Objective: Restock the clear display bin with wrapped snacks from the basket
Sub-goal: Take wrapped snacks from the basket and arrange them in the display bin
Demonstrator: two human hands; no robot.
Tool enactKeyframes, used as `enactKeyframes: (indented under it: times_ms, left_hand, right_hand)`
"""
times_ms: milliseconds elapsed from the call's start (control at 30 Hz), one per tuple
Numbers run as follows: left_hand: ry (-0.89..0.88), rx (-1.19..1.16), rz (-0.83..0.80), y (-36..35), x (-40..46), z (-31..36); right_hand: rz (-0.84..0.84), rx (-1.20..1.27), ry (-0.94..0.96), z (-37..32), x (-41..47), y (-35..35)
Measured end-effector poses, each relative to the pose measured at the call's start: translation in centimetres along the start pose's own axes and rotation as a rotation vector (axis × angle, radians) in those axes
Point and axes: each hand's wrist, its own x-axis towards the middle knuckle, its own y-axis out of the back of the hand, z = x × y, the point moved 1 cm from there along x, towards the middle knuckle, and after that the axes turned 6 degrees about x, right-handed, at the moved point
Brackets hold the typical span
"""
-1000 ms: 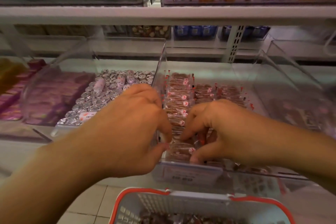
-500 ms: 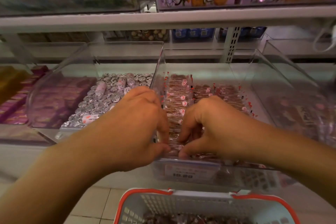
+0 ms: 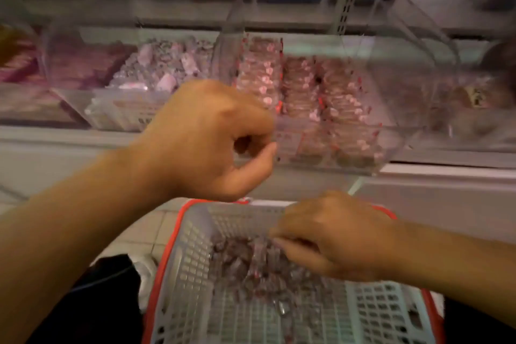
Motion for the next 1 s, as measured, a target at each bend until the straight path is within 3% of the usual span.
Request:
enactKeyframes:
  times_ms: [67,133,200,233,333,467,533,600,733,867,1000]
  left_hand:
    - [0.048,0.042,-0.332,-4.6,-1.8,2.0]
    - [0.156,0.101,-0.813,-10.0,-4.6,3.3]
    - [0.247,0.089,-1.223,-15.4,-8.5,4.1]
    - [0.309,0.054,-1.352,-17.7,-10.7,4.6]
    - [0.647,-0.108,-1.504,-23.1,-17.7,6.7]
    - [1.214,-0.367,-1.373,-28.4,-23.8,9.7]
    - [1.531,-0.553,-1.093,-30.6,-23.9,10.0]
    - [1.722,-0.647,-0.801,-32.7,-23.1,9.8]
    - [1.827,-0.575,-0.599,-35.5,-22.1,9.6]
    - [1.863,-0.445,-0.536,-36.8,-22.4,10.0]
    - [1.997,-0.627,-0.400,-37.6,-22.1,9.6]
  right_hand:
    - [-0.506,0.059,-0.300,1.5,-1.9,-6.6]
    - [-0.761,0.137,-0.575,4.0,-4.4,-12.8]
    - [-0.805,0.257,-0.823,5.8,-6.8,-17.9]
    - [-0.780,0.337,-0.940,6.4,-8.0,-20.2]
    - [-0.650,0.625,-1.313,6.9,-11.0,-26.3]
    - [-0.459,0.733,-1.504,6.4,-11.3,-31.0]
    - [-0.410,0.721,-1.541,6.1,-10.3,-32.3]
    - [-0.430,0.665,-1.572,5.7,-9.6,-33.1]
    - [-0.341,0.506,-1.539,5.4,-8.7,-33.7]
    - [-0.336,0.439,-1.444,4.9,-8.0,-34.3]
    - [-0.189,0.449,-1.476,5.6,-8.3,-34.3]
